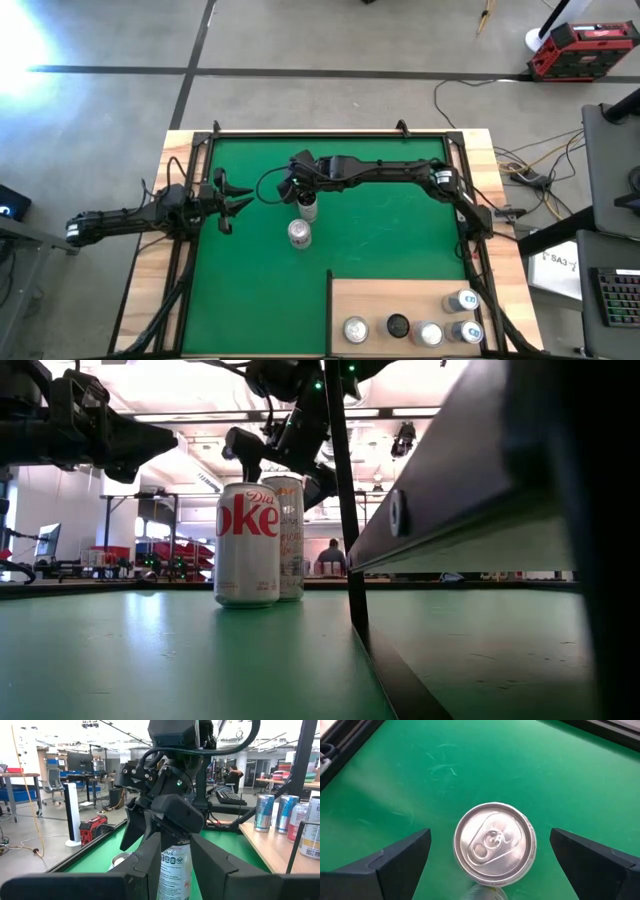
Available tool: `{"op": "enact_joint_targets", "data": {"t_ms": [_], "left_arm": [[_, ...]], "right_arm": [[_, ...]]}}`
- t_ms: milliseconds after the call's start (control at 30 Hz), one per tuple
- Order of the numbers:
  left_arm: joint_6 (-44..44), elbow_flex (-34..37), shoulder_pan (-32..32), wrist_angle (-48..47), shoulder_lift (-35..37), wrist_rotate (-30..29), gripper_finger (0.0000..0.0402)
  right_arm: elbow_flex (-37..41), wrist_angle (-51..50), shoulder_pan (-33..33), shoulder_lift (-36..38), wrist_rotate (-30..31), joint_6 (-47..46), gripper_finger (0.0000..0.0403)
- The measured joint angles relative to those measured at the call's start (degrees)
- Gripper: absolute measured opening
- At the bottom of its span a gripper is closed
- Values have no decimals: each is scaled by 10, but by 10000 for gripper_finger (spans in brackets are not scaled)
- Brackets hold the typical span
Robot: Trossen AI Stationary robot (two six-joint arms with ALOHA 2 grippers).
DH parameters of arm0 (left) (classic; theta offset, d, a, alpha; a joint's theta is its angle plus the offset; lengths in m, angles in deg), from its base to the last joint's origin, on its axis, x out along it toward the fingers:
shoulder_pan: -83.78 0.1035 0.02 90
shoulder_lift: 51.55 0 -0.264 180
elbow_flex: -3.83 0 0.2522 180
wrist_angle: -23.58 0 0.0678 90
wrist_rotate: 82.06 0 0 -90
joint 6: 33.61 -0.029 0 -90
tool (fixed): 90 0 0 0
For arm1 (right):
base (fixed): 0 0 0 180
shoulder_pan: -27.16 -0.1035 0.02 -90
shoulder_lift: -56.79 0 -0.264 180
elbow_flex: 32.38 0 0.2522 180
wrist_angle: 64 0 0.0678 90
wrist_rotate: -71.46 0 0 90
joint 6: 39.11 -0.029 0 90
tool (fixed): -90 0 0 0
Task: Place canned beverage on shelf
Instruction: Put the pink white soda can on the shelf aligned with the other pink white soda can
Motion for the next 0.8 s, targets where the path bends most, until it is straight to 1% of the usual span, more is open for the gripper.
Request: {"op": "enact_joint_targets", "data": {"t_ms": [233,800], "left_arm": [[0,0,0,0,0,0,88],[0,0,0,0,0,0,88]], "right_arm": [[1,-2,2,-4,0,13,400],[3,0,23,-18,-41,16,400]]}}
